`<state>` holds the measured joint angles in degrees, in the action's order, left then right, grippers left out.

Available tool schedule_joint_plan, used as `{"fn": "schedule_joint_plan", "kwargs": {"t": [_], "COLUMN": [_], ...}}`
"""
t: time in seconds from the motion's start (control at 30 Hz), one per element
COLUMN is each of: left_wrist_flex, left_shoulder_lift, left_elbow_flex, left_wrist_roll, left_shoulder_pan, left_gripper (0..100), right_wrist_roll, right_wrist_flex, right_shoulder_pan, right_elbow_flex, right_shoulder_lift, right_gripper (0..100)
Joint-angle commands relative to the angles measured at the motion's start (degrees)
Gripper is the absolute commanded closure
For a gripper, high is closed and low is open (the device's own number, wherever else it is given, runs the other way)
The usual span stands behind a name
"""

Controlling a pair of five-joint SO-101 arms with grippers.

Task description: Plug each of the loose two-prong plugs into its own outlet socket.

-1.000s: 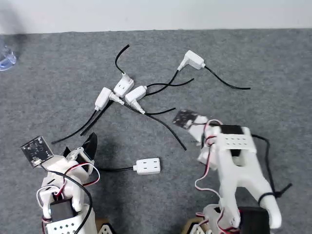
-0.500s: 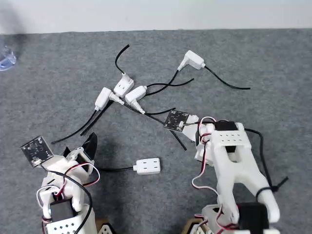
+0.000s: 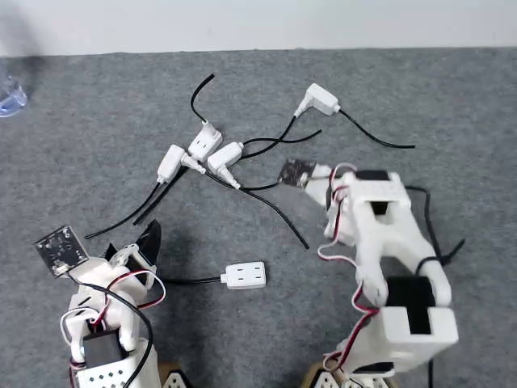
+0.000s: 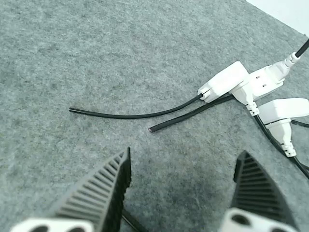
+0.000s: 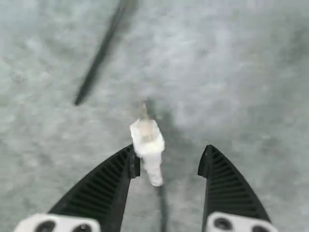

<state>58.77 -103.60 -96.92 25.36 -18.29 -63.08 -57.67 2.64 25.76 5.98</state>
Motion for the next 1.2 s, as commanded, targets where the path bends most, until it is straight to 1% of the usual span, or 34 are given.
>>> {"fn": "schedule_joint_plan", "kwargs": {"t": [0.0, 0.2, 0.47, 0.67, 0.8, 1.03, 1.17], "left_wrist_flex": [0.18, 0.18, 0.18, 0.18, 0.18, 0.18, 0.18], "left_shoulder_lift": [-0.53, -0.53, -0.53, -0.53, -0.53, -0.53, -0.53], "left_elbow_flex": [0.57, 0.57, 0.57, 0.57, 0.57, 0.57, 0.57], "left_wrist_roll": [-0.62, -0.62, -0.62, -0.62, -0.62, -0.62, -0.62], "left_shoulder_pan": [-0.35, -0.35, -0.35, -0.35, -0.35, -0.35, -0.35], "left_gripper": [67, 67, 67, 67, 67, 67, 67], "right_wrist_roll": [-0.53, -0.35, -0.35, -0.18, 1.58, 1.49, 1.49], "right_wrist_flex": [-1.54, -2.07, -9.54, -12.7, -10.86, -1.19, 0.4], "right_shoulder_pan": [-0.75, -0.66, -0.57, -0.48, -0.22, -0.48, -0.22], "right_elbow_flex": [-7.56, -12.22, -13.8, -12.92, -10.29, -4.57, -3.96], "right_shoulder_lift": [1.98, 7.34, 4.97, 2.07, 2.07, 2.07, 2.15], "right_gripper": [80.8, 80.8, 80.8, 80.9, 80.9, 80.9, 80.9]}}
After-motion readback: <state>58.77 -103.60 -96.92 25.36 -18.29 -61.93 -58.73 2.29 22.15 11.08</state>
